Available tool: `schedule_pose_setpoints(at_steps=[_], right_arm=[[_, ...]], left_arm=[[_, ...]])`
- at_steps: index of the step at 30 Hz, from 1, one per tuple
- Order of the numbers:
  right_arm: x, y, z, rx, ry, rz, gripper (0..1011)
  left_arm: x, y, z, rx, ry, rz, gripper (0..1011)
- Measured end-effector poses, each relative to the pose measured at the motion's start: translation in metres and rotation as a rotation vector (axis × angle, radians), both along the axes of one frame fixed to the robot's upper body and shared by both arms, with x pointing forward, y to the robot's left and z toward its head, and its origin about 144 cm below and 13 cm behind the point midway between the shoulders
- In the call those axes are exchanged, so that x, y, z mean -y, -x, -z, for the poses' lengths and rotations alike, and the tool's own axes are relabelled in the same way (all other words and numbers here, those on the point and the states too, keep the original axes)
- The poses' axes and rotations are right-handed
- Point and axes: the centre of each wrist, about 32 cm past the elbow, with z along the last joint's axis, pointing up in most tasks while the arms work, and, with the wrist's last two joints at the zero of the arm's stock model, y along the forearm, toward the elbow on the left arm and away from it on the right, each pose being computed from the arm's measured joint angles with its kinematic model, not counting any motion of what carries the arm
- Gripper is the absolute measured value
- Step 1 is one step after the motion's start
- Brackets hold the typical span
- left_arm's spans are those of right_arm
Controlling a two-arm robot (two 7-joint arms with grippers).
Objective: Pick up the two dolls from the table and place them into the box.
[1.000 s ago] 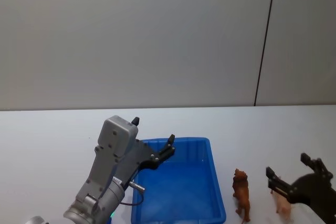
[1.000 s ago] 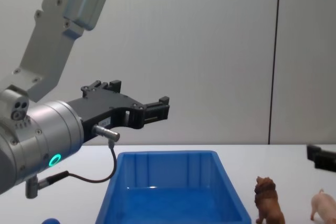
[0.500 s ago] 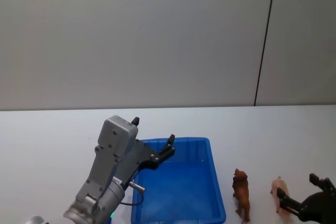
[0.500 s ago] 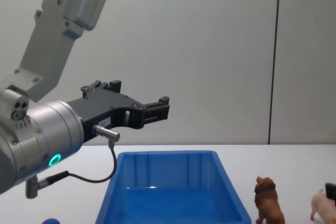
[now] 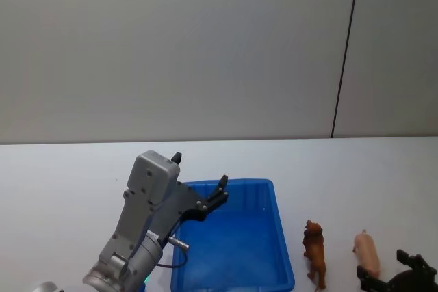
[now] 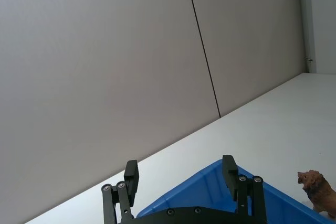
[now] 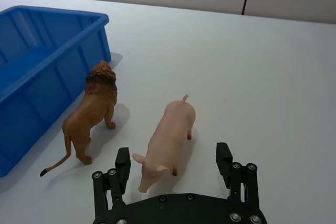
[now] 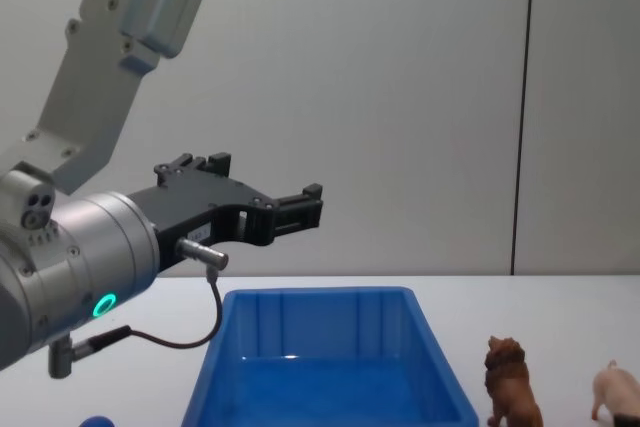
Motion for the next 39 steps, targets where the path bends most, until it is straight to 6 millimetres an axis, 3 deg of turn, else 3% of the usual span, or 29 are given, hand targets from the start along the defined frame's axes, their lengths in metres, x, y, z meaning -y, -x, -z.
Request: schedule_pose_setpoints(at_steps=[7,22,26,39], right_arm=[[-0.003,-0.006,0.006,-0.025,-0.015,0.003,960],[-0.012,-0.017,0.012,-0.037,-0.042,0.023,536],[-0.014,-0.018,0.012,-0.021,-0.043,0.032,384],[-0.022,-0.023,-0.009,0.109,-0.033,0.02,366]], left_arm=[[0.0,0.0,0.0,0.0,0.0,0.0,1001],[0.0,0.0,0.0,0.0,0.0,0.0,1001],[0.0,0.0,0.0,0.0,0.0,0.0,1001],[0.0,0.0,0.0,0.0,0.0,0.0,1001]])
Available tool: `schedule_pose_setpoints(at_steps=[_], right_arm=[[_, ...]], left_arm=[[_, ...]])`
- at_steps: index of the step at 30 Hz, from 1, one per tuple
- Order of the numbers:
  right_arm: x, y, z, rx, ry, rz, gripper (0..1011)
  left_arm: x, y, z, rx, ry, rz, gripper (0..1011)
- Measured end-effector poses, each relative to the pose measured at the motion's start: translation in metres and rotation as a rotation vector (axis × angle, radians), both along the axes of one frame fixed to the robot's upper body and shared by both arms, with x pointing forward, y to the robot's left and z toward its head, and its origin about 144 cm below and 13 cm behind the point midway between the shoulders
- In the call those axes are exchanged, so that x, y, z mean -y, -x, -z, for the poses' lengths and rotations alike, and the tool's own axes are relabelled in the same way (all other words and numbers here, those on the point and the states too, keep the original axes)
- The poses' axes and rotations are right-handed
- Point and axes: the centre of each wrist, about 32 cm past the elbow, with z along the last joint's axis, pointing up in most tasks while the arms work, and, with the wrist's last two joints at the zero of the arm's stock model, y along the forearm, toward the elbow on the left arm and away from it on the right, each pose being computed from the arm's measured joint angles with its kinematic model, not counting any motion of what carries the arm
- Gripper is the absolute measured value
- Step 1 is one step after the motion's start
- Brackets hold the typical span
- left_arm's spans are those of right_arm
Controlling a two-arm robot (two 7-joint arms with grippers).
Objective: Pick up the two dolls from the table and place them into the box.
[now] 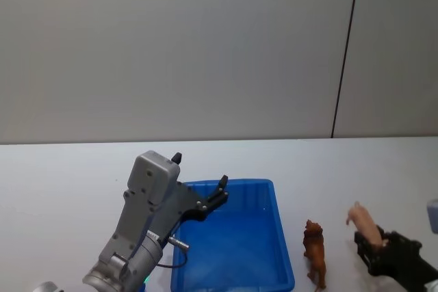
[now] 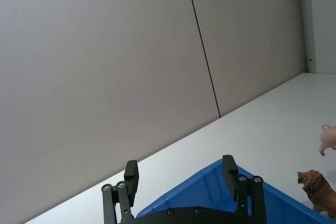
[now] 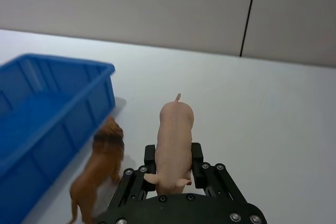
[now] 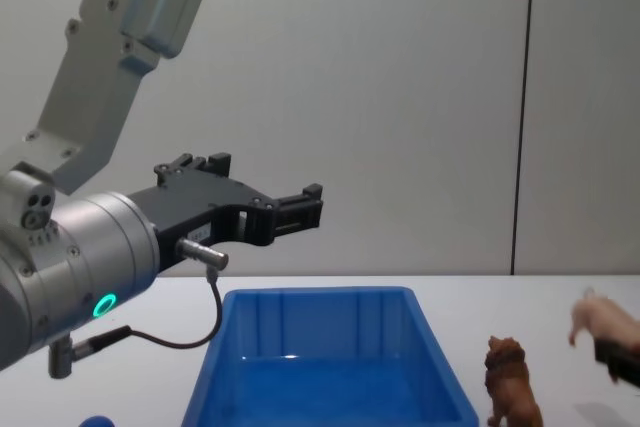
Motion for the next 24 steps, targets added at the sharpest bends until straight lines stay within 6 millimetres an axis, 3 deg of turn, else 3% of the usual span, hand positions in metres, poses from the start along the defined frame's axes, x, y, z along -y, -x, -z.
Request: schedule_pose_setpoints(at_steps=[13,24], right_arm=[[-0.018,-0.014,-0.036,0.121,-0.016,-0.119,366],[-0.048,-0.037,-0.062,0.143,-0.033,-0.275,366]], left_arm=[[0.0,0.0,0.0,0.0,0.0,0.0,1001],[0.0,0.0,0.0,0.0,0.0,0.0,1001]])
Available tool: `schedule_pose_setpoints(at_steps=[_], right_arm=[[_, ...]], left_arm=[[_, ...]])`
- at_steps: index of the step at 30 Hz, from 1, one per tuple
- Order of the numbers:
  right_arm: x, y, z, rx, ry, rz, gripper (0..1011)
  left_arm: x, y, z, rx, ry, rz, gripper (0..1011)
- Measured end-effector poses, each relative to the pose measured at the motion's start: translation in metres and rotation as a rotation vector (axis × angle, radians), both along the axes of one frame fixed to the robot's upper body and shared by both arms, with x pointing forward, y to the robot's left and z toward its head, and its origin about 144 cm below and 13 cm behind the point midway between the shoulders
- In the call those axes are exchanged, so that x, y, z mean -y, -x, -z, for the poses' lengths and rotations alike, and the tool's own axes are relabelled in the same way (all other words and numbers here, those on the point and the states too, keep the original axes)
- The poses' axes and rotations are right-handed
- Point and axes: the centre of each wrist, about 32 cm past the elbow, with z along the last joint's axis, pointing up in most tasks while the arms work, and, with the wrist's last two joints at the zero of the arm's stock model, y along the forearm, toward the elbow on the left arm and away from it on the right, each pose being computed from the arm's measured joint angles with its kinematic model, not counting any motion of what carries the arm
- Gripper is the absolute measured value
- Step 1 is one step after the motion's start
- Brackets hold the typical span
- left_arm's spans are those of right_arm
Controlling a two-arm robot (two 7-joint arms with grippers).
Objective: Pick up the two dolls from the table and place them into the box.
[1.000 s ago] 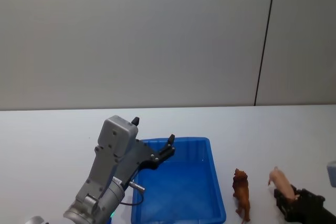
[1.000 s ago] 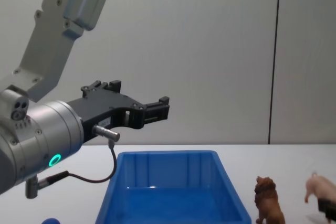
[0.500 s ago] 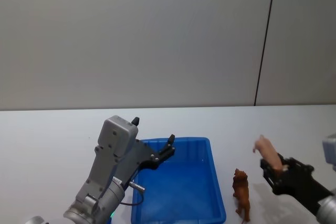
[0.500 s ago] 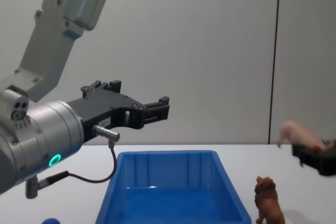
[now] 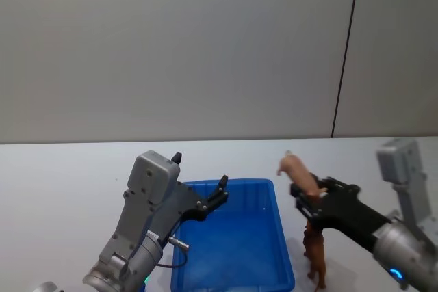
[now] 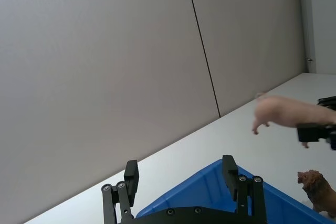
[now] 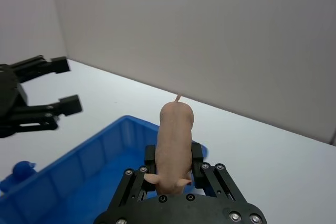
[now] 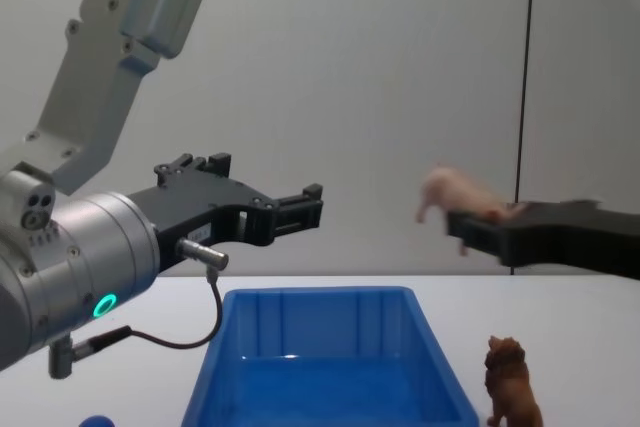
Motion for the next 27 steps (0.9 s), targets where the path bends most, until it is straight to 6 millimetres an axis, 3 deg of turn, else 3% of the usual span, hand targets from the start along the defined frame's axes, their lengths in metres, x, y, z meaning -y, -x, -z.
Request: schedule_pose_setpoints(at_steps=[5,13,21,27], right_arm=[[-0.017,-0.012,-0.005,-0.019,0.007,-0.065,369],[-0.043,-0.031,-0.006,-0.051,0.036,-0.152,634],[-0.048,-0.037,-0.004,-0.037,0.066,-0.173,877],[-0.041,-0.034,0.0,-0.012,0.09,-0.158,1001]], left_arm=[[0.0,0.0,0.0,0.0,0.0,0.0,1001],[0.0,0.0,0.0,0.0,0.0,0.0,1001],[0.0,0.0,0.0,0.0,0.0,0.0,1001],[0.0,0.0,0.0,0.0,0.0,0.0,1001]])
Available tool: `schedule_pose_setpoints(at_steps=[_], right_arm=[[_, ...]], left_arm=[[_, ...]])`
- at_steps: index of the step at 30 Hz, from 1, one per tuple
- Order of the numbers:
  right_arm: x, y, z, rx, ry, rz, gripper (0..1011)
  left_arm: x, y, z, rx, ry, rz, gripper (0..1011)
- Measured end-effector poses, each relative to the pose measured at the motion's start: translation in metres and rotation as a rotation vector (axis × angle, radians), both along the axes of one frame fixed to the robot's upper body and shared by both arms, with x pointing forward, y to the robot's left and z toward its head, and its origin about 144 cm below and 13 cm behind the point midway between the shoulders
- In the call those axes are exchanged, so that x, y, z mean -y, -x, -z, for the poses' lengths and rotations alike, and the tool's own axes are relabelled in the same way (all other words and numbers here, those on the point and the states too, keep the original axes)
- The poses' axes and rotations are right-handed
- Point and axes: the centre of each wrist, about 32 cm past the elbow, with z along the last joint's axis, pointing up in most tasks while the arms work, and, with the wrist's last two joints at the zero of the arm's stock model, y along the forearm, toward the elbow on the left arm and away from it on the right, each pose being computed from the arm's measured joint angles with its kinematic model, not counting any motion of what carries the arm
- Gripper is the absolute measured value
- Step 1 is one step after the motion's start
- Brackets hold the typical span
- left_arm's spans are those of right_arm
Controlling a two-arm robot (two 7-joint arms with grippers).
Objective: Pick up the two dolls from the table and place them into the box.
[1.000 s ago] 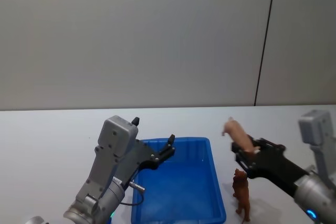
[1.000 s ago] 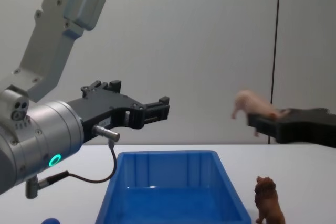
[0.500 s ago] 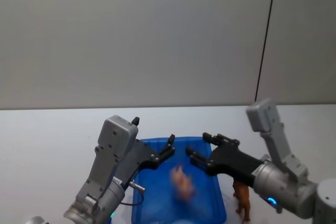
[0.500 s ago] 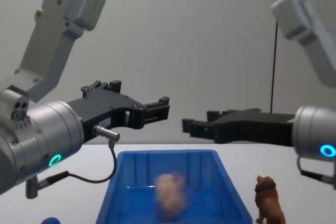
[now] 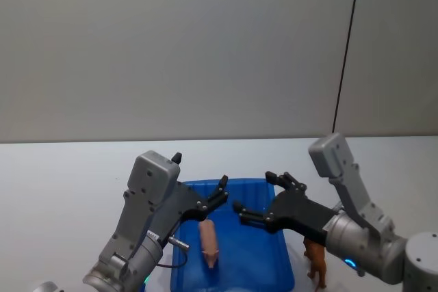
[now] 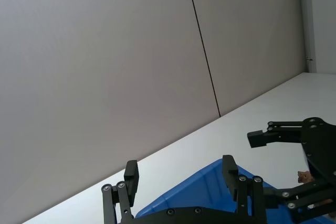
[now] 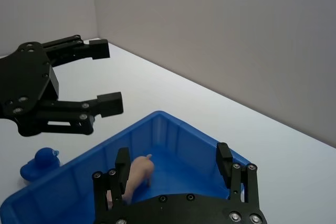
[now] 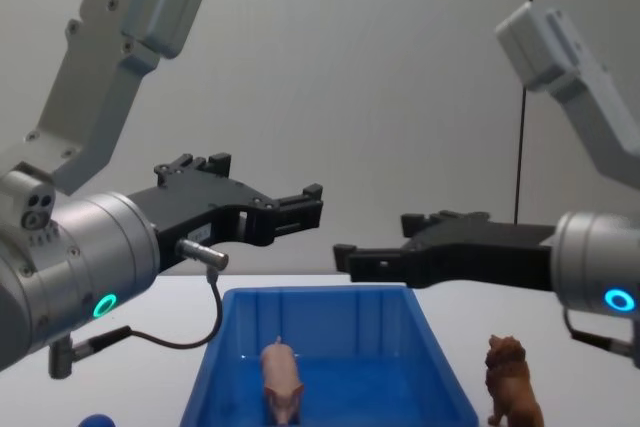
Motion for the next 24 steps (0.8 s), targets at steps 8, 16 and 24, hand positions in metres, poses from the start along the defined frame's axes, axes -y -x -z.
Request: schedule_pose_setpoints(at_steps=[8,16,24], right_arm=[[0.016,0.014,0.007,0.023,0.014,0.049,1001],[0.033,0.034,0.015,0.02,0.017,0.11,1001],[0.045,0.047,0.022,-0.016,0.024,0.157,1001]], left_arm=[[0.0,0.0,0.0,0.0,0.0,0.0,1001],[0.0,0.0,0.0,0.0,0.0,0.0,1001],[0.0,0.0,0.0,0.0,0.0,0.0,1001]])
